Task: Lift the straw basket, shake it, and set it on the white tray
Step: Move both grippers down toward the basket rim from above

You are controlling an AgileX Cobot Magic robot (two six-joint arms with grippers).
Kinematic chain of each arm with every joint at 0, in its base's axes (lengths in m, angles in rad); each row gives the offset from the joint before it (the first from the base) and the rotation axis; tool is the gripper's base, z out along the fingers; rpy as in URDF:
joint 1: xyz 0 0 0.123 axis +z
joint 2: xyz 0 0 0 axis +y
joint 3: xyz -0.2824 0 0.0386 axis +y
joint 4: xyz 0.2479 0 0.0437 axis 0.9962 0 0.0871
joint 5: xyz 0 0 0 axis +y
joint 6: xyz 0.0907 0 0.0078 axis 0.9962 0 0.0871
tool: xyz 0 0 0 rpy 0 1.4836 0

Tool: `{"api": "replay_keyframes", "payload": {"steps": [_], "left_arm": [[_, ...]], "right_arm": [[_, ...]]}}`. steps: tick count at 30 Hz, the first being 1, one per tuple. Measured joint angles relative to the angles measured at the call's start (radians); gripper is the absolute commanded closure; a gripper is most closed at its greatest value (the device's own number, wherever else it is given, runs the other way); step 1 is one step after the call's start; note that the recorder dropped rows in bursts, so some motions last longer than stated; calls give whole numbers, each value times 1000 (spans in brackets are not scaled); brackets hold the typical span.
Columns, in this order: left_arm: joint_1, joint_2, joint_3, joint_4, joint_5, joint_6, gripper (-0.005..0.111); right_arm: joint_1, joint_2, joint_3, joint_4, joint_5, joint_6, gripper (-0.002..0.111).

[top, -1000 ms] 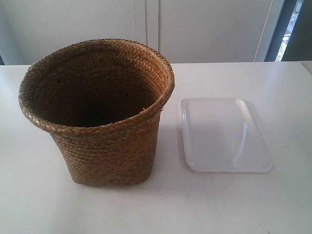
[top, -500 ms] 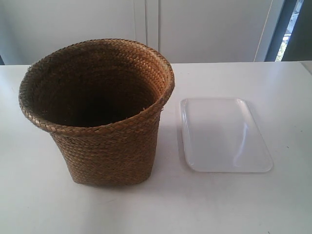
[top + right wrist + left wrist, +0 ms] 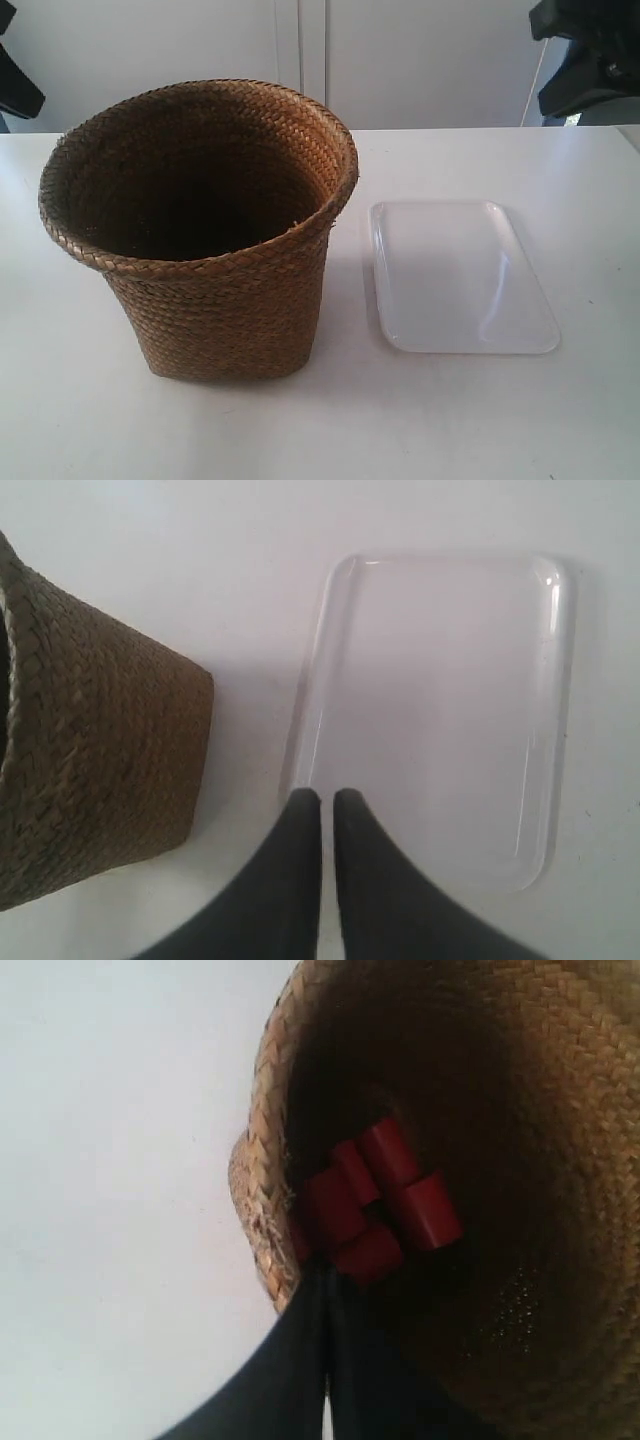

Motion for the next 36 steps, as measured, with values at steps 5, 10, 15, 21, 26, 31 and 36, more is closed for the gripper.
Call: {"api": "replay_keyframes", "payload": {"steps": [5, 10, 15, 21, 26, 31, 36], "left_arm": [[0, -14, -15, 4, 0, 0, 107], [0, -33, -17, 4, 1, 2, 107], [0, -33, -17, 5, 1, 4, 107], [0, -33, -17, 7, -6, 4, 107], [0, -33, -17, 8, -43, 4, 107], [0, -33, -17, 8, -87, 4, 107], [0, -33, -17, 8, -125, 4, 107]], "right_arm": [[0, 9, -40, -1, 25, -4, 100], [0, 8, -42, 34, 34, -4, 85], [0, 27, -44, 147, 40, -50, 72], [0, 36, -44, 169, 40, -63, 72], [0, 36, -44, 169, 18, -64, 72], [0, 36, -44, 169, -75, -64, 72], [0, 36, -44, 173, -117, -46, 72]]}}
